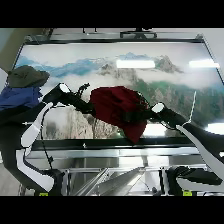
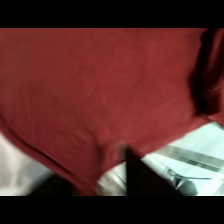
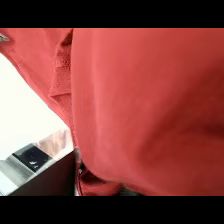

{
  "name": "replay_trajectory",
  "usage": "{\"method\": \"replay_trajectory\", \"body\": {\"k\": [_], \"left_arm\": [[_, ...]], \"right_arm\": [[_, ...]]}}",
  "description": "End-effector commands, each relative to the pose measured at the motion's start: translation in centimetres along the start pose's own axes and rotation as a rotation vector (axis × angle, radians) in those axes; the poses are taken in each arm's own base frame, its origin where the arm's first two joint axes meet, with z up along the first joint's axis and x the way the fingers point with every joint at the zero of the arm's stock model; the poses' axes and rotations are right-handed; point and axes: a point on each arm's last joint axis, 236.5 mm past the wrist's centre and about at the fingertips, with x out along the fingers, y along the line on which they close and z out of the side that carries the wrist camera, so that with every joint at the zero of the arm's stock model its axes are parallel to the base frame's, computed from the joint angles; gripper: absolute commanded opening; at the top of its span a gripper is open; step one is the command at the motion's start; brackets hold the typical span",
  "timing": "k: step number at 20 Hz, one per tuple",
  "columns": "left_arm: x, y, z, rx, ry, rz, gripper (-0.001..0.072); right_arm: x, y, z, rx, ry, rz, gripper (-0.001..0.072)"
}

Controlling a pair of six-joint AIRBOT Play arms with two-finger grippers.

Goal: Fold the shirts.

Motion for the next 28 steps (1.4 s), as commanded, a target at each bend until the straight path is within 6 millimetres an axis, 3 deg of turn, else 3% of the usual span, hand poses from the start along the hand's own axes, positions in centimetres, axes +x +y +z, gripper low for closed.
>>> {"method": "replay_trajectory", "body": {"k": [1, 2, 4, 8, 11, 12, 14, 16, 17, 19, 21, 22, 23, 25, 26, 28], "left_arm": [[0.2, -1.2, 0.4, 0.030, 0.005, -0.006, 0.0020], [0.1, -1.1, 0.4, 0.025, 0.004, -0.008, 0.0021], [-0.4, -0.5, 0.3, 0.008, 0.003, -0.013, 0.0021], [-1.9, -0.1, -0.2, -0.019, 0.007, -0.039, 0.0021], [-5.4, -1.1, 1.3, -0.007, -0.100, -0.079, 0.0021], [-7.3, -1.5, 1.9, -0.003, -0.155, -0.093, 0.0021], [-11.6, -3.5, 3.0, 0.035, -0.275, -0.150, 0.0022], [-16.9, -7.1, 3.8, 0.111, -0.423, -0.256, 0.0021], [-20.5, -9.8, 3.9, 0.179, -0.518, -0.330, 0.0021], [-28.5, -16.0, 2.8, 0.345, -0.706, -0.461, 0.0021], [-35.6, -21.8, 0.0, 0.516, -0.843, -0.492, 0.0021], [-38.1, -24.4, -1.7, 0.602, -0.894, -0.461, 0.0021], [-40.0, -26.4, -3.3, 0.672, -0.935, -0.421, 0.0022], [-42.9, -29.5, -6.3, 0.759, -1.004, -0.324, 0.0022], [-44.0, -30.0, -7.5, 0.785, -1.037, -0.238, 0.0022], [-45.5, -28.7, -8.1, 0.753, -1.094, -0.064, 0.0024]], "right_arm": [[0.3, 0.0, 0.5, -0.006, -0.004, -0.004, 0.0256], [0.4, 0.0, 0.5, -0.004, -0.003, -0.004, 0.0138], [0.4, 0.0, 0.5, -0.004, -0.002, -0.004, 0.0043], [0.0, -0.2, 1.2, -0.004, -0.023, -0.006, 0.0017], [-3.1, -0.1, 3.7, -0.006, -0.114, 0.004, 0.0016], [-5.0, 0.3, 5.0, -0.011, -0.170, 0.011, 0.0016], [-11.0, 1.6, 8.4, -0.041, -0.334, 0.027, 0.0016], [-18.2, 4.4, 11.1, -0.099, -0.527, 0.061, 0.0016], [-22.4, 6.6, 12.0, -0.154, -0.636, 0.089, 0.0016], [-30.7, 11.1, 12.7, -0.268, -0.853, 0.136, 0.0016], [-39.0, 15.9, 11.2, -0.399, -1.066, 0.157, 0.0016], [-41.7, 17.6, 10.0, -0.448, -1.136, 0.150, 0.0016], [-44.0, 19.0, 8.6, -0.489, -1.195, 0.142, 0.0016], [-46.5, 20.5, 6.2, -0.542, -1.273, 0.118, 0.0016], [-47.4, 20.9, 5.3, -0.564, -1.300, 0.099, 0.0017], [-47.5, 20.7, 5.0, -0.557, -1.302, 0.084, 0.0017]]}}
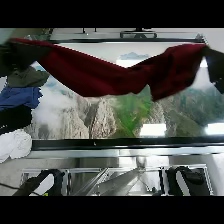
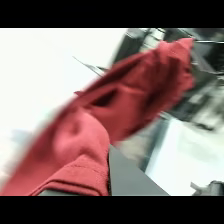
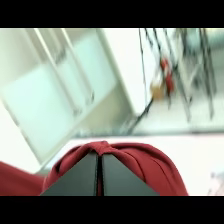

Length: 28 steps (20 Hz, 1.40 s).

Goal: Fold the shirts.

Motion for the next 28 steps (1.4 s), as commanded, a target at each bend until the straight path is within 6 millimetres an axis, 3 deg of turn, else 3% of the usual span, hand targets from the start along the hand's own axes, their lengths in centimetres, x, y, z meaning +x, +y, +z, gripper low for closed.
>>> {"method": "replay_trajectory", "body": {"k": [1, 3, 6, 10, 11, 12, 13, 14, 16, 19, 21, 23, 24, 28], "left_arm": [[-3.2, -1.5, 1.7, 0.117, -0.020, 0.201, 0.0023], [-3.0, 1.1, -0.8, 0.035, 0.013, 0.232, 0.0024], [-0.1, 7.0, -6.9, -0.166, 0.091, 0.172, 0.0024], [5.3, 18.8, -15.1, -0.325, 0.136, 0.220, 0.0021], [6.6, 22.2, -17.4, -0.382, 0.139, 0.263, 0.0074], [7.5, 24.7, -19.1, -0.422, 0.148, 0.290, 0.0389], [8.1, 26.6, -20.5, -0.454, 0.164, 0.292, 0.0719], [8.1, 28.0, -21.5, -0.458, 0.195, 0.287, 0.0701], [5.9, 29.7, -23.0, -0.526, 0.290, 0.305, 0.0701], [0.8, 29.3, -26.5, -0.686, 0.501, 0.390, 0.0699], [-0.7, 26.2, -29.3, -0.809, 0.611, 0.355, 0.0699], [-0.9, 22.4, -33.0, -0.920, 0.682, 0.309, 0.0699], [-1.0, 20.5, -35.3, -0.965, 0.719, 0.302, 0.0699], [-0.8, 12.9, -44.2, -1.119, 0.798, 0.322, 0.0698]], "right_arm": [[-1.6, 1.2, 1.2, -0.041, -0.029, -0.003, 0.0016], [0.5, -0.8, -2.0, 0.035, 0.089, 0.008, 0.0017], [4.4, -6.5, -8.6, 0.188, 0.278, -0.026, 0.0017], [8.0, -17.0, -20.1, 0.400, 0.499, -0.173, 0.0019], [8.5, -20.3, -23.3, 0.435, 0.537, -0.233, 0.0069], [8.8, -23.1, -25.8, 0.464, 0.559, -0.293, 0.0287], [8.7, -25.5, -27.7, 0.498, 0.581, -0.334, 0.0441], [8.5, -26.8, -28.3, 0.515, 0.594, -0.343, 0.0453], [7.2, -28.2, -26.8, 0.504, 0.600, -0.312, 0.0454], [3.0, -29.0, -24.5, 0.488, 0.651, -0.304, 0.0454], [-1.0, -30.4, -25.5, 0.490, 0.752, -0.394, 0.0464], [-3.7, -30.6, -27.8, 0.513, 0.852, -0.439, 0.0464], [-4.1, -30.1, -29.2, 0.537, 0.879, -0.434, 0.0464], [-3.6, -26.7, -35.5, 0.555, 1.012, -0.362, 0.0464]]}}
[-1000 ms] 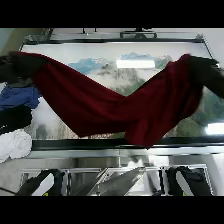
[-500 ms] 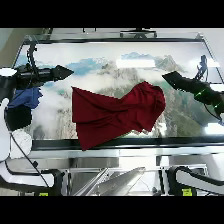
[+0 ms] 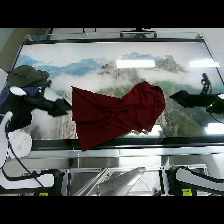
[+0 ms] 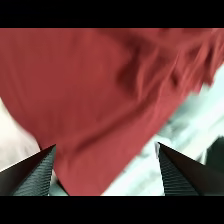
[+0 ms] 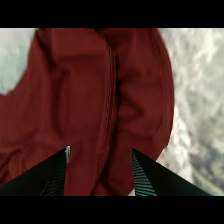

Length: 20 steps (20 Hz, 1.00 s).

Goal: Fold the shirts.

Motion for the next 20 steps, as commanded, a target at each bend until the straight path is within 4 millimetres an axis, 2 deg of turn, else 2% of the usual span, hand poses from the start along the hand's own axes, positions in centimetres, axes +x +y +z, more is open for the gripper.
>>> {"method": "replay_trajectory", "body": {"k": [1, 4, 7, 9, 11, 12, 13, 14, 15, 16, 17, 18, 20], "left_arm": [[5.1, 1.9, -8.6, -0.129, 0.102, 0.032, 0.0699], [7.8, 1.6, -13.0, -0.151, 0.146, 0.037, 0.0698], [9.4, 1.8, -16.5, -0.165, 0.189, 0.059, 0.0698], [10.1, 2.2, -17.8, -0.177, 0.197, 0.074, 0.0697], [10.3, 2.1, -18.2, -0.191, 0.190, 0.065, 0.0681], [10.2, 2.1, -18.2, -0.188, 0.186, 0.067, 0.0681], [10.2, 2.1, -17.9, -0.182, 0.172, 0.069, 0.0681], [10.1, 2.2, -17.3, -0.173, 0.146, 0.078, 0.0681], [10.0, 2.3, -16.5, -0.167, 0.110, 0.085, 0.0680], [10.0, 2.2, -15.7, -0.169, 0.074, 0.082, 0.0679], [10.0, 2.0, -14.8, -0.174, 0.033, 0.076, 0.0614], [10.0, 2.1, -14.2, -0.172, 0.008, 0.076, 0.0478], [10.0, 2.3, -13.4, -0.160, -0.024, 0.081, 0.0314]], "right_arm": [[3.8, 0.4, -4.3, -0.031, 0.142, -0.004, 0.0464], [6.8, 1.1, -5.6, -0.060, 0.193, -0.007, 0.0463], [8.4, 1.3, -7.3, -0.058, 0.252, 0.002, 0.0463], [8.8, 1.0, -7.5, -0.042, 0.261, 0.006, 0.0462], [8.9, 0.9, -7.4, -0.042, 0.256, 0.002, 0.0461], [9.0, 0.7, -7.1, -0.042, 0.244, -0.006, 0.0438], [9.0, 0.7, -6.8, -0.039, 0.232, -0.007, 0.0285], [9.1, 0.6, -6.4, -0.039, 0.216, -0.011, 0.0094], [9.1, 1.0, -5.8, -0.040, 0.199, 0.001, 0.0020], [9.0, 2.3, -5.0, -0.057, 0.182, 0.045, 0.0019], [8.7, 3.8, -4.4, -0.068, 0.169, 0.099, 0.0019], [8.3, 5.5, -3.5, -0.076, 0.149, 0.158, 0.0018], [7.1, 9.4, -1.2, -0.086, 0.081, 0.288, 0.0018]]}}
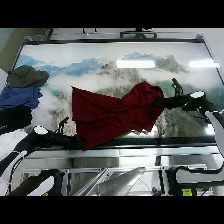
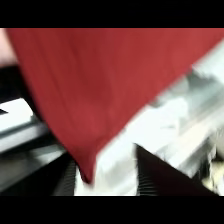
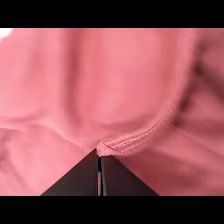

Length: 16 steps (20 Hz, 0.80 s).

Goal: Fold the shirts.

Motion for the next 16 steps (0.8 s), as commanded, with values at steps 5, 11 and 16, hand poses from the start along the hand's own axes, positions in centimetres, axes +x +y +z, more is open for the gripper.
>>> {"method": "replay_trajectory", "body": {"k": [5, 11, 16], "left_arm": [[-0.7, -0.1, 3.8, 0.014, -0.150, 0.010, 0.0029], [-2.8, -2.2, 6.8, 0.079, -0.217, 0.000, 0.0029], [-4.3, -3.5, 8.8, 0.120, -0.266, -0.004, 0.0029]], "right_arm": [[-6.0, 8.4, 17.9, -0.080, -0.601, 0.159, 0.0017], [-6.4, 6.1, 32.0, -0.084, -0.967, 0.144, 0.0118], [-5.1, 4.8, 31.1, -0.125, -0.853, 0.143, 0.0319]]}}
